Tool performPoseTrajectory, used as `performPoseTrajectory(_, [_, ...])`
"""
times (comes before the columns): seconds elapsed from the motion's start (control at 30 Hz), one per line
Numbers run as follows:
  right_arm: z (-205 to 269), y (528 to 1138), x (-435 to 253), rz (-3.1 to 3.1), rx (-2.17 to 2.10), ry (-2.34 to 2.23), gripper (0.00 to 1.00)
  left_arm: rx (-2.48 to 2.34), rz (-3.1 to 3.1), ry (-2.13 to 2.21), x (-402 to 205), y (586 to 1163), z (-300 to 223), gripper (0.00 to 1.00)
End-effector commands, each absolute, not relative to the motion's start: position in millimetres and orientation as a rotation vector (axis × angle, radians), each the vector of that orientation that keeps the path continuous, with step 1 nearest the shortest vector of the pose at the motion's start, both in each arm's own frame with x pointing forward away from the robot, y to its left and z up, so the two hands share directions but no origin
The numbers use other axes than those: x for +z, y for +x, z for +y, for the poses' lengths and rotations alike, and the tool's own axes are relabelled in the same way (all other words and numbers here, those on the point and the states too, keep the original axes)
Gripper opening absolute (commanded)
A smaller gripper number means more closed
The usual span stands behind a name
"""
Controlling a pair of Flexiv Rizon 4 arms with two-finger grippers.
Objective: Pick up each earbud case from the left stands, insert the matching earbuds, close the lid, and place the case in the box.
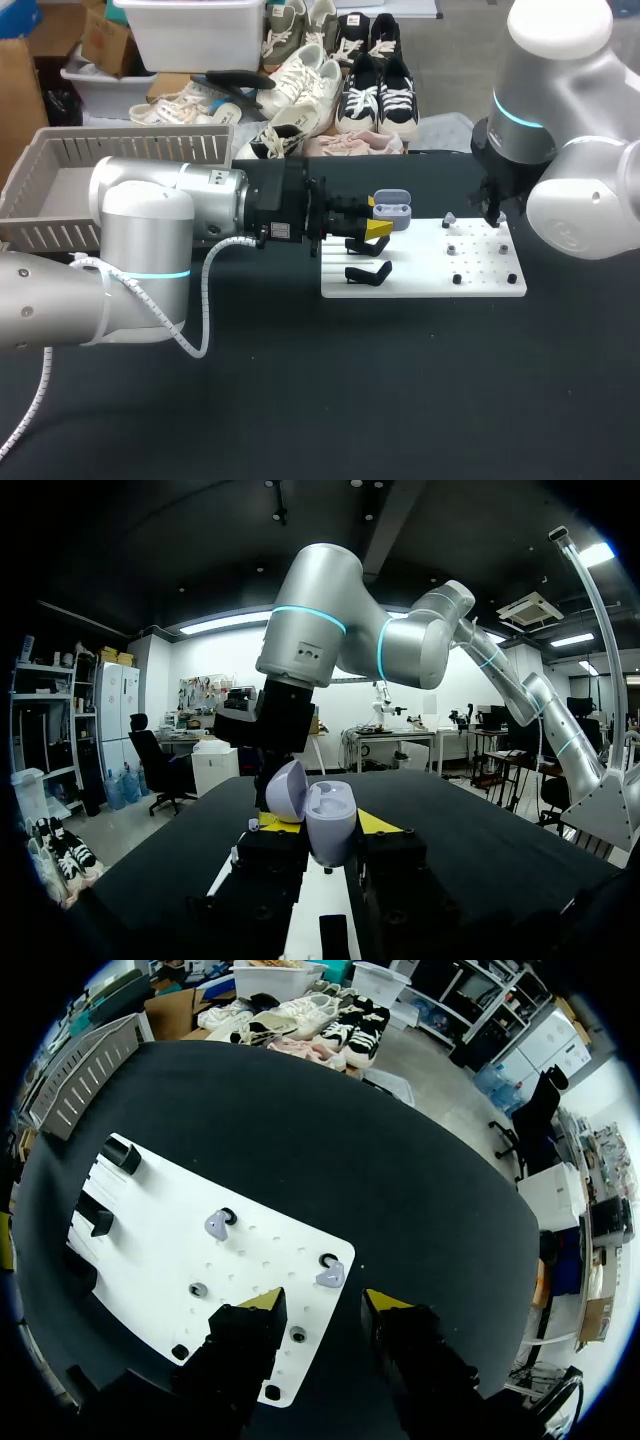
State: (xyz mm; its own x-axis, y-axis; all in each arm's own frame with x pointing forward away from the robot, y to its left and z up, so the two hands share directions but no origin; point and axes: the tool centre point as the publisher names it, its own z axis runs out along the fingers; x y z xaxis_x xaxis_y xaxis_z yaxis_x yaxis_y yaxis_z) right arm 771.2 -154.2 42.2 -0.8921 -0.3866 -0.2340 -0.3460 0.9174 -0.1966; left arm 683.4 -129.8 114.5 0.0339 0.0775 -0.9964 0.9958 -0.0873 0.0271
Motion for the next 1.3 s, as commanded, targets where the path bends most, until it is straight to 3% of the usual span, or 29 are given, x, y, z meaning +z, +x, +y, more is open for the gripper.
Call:
performPoseTrajectory(0.03, [-153.7, 774.1, 36.7, 2.806, -0.225, -0.536, 0.46, -1.212, 1.202, 1.347, 114.4, 683.8, -129.7, 0.00])
performPoseTrajectory(1.3, [-159.6, 787.7, 21.2, 2.820, -0.216, -0.506, 0.34, -1.212, 1.202, 1.347, 114.4, 683.8, -129.7, 0.00])
